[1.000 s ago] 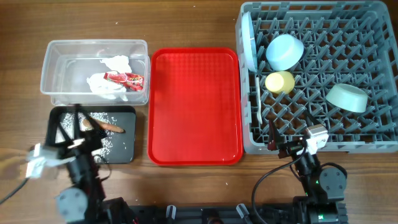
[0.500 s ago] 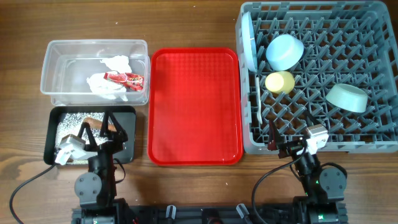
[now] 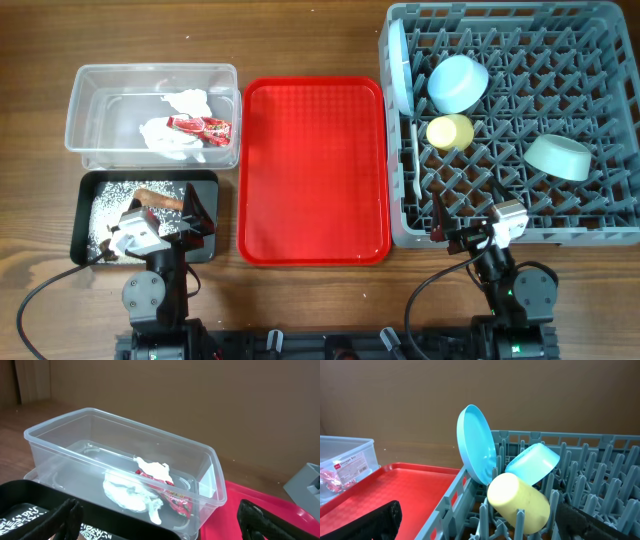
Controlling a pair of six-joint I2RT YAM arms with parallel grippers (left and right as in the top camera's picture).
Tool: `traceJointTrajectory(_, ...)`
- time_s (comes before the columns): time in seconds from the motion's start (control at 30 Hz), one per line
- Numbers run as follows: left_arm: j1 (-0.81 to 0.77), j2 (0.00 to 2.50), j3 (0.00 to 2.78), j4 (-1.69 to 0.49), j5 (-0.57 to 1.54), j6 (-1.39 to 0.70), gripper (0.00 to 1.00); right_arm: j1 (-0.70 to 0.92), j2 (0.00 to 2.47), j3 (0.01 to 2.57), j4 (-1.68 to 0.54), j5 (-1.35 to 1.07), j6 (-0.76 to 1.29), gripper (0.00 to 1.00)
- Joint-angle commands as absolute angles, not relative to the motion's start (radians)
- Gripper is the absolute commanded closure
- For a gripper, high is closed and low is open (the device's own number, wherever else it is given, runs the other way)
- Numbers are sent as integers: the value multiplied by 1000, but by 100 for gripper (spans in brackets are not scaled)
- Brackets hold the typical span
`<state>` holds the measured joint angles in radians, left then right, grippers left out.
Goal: Sort waste into correct bins and load items into the dishwasher rack
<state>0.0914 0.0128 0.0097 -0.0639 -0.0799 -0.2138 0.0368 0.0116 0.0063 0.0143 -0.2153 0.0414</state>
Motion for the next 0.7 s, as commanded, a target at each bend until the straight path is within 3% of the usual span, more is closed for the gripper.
traceJointTrajectory(0.0,87,3,6,-65,-68,-190,0,42,5,5,17,-203,55,0)
traceJointTrajectory(0.67,87,3,6,-65,-68,-190,0,42,5,5,17,-203,55,0)
